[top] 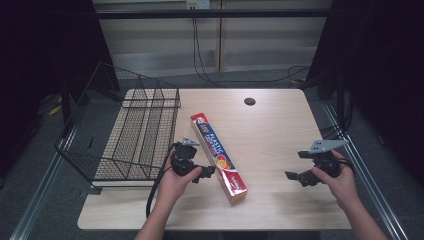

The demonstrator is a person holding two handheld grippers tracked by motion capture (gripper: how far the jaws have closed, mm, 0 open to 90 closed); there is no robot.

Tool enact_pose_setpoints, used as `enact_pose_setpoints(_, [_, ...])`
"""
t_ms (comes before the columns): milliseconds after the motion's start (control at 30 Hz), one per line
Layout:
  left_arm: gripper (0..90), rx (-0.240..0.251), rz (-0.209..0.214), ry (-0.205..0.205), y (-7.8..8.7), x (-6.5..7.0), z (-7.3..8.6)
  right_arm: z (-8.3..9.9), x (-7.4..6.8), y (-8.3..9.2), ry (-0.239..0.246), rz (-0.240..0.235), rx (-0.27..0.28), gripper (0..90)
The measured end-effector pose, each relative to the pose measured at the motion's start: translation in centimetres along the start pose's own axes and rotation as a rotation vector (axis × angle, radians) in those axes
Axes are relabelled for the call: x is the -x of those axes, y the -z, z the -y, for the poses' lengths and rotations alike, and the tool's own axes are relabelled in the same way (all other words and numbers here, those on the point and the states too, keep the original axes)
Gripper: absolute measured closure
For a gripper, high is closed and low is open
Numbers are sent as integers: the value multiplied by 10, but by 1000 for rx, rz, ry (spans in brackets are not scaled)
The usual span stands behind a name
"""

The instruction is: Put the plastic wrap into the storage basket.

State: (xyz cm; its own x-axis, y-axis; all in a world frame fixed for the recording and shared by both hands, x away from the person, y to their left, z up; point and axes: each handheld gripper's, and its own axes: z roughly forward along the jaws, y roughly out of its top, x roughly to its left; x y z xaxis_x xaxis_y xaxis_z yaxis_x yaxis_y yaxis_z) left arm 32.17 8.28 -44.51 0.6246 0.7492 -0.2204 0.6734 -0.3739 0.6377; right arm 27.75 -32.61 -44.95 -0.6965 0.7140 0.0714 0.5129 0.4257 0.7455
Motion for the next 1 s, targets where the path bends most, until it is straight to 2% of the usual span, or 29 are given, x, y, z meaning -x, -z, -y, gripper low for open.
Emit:
enact_pose_setpoints(33, [30,7,0,3,-2,1,0,0,0,-1,-3,12,-2,38])
enact_pose_setpoints(133, [30,0,-5,18,-5,3,-1,1,1,-2,2,2,-6,38])
enact_pose_setpoints(267, [31,-5,-2,18,-6,5,-3,1,1,-2,4,7,-1,36])
enact_pose_setpoints(333, [30,4,-4,37,-8,8,-4,2,1,-1,0,15,-3,36])
enact_pose_setpoints(500, [31,-18,13,38,-13,11,-7,3,2,-2,4,17,5,37])
enact_pose_setpoints(600, [30,-19,12,47,-16,12,-11,3,3,-1,7,16,11,36])
enact_pose_setpoints(633, [30,-3,12,59,-18,13,-14,4,3,-1,2,24,9,36])
enact_pose_setpoints(733, [28,-8,21,59,-22,15,-17,5,4,-2,4,22,10,36])
enact_pose_setpoints(800, [30,-26,4,61,-28,18,-22,6,5,-2,3,20,8,36])
enact_pose_setpoints(1000, [31,-34,-24,78,-34,19,-34,6,5,-2,3,22,11,36])
